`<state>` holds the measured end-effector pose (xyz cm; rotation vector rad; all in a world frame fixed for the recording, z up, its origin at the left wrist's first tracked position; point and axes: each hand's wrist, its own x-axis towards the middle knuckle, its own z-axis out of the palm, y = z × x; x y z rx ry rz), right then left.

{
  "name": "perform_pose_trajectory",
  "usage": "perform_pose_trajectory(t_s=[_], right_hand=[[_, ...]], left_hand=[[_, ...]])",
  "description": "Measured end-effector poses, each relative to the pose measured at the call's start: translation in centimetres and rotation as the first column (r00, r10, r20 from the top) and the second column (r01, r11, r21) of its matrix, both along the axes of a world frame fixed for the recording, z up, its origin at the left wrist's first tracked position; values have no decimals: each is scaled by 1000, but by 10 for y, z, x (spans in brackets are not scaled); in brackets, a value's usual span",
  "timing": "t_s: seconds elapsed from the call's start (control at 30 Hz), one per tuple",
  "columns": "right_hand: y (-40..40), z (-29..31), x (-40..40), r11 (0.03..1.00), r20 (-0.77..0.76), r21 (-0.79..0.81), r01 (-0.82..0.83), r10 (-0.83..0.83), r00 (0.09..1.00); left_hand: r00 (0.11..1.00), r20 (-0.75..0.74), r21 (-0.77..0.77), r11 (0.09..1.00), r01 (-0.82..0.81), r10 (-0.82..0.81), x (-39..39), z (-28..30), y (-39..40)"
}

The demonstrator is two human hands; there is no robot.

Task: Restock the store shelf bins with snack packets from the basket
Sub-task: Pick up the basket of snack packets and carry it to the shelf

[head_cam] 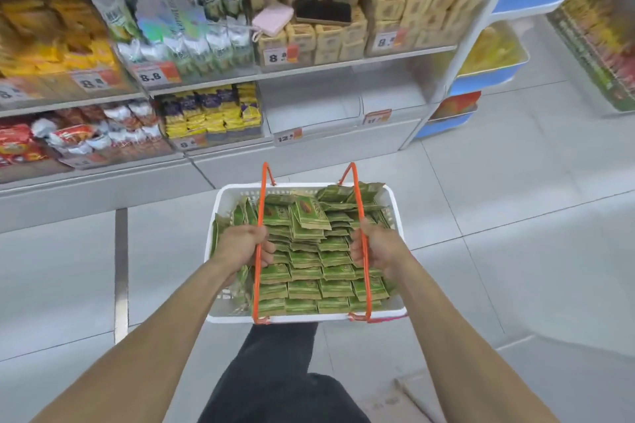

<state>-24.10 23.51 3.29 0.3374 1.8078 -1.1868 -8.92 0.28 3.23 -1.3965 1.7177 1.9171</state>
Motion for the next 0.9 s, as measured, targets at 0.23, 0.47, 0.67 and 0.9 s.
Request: perform_pose_trajectory(t_s=[0.23,0.47,0.67,0.9], right_hand=[[-18,-4,-136,989,-38,108,-105,110,993],[-8,-9,-229,984,5,154,-95,96,995],[8,-43,-284,978,59,192,-76,66,996],[30,-143,-331,966,92,242,-90,69,993]], left_hand=[[999,40,44,999,-23,21,-130,-29,-3],[996,61,127,990,-65,57,-212,-42,13],[981,120,151,974,-171,154,-258,-73,39],[864,259,79,882,-465,432,-314,-159,93]])
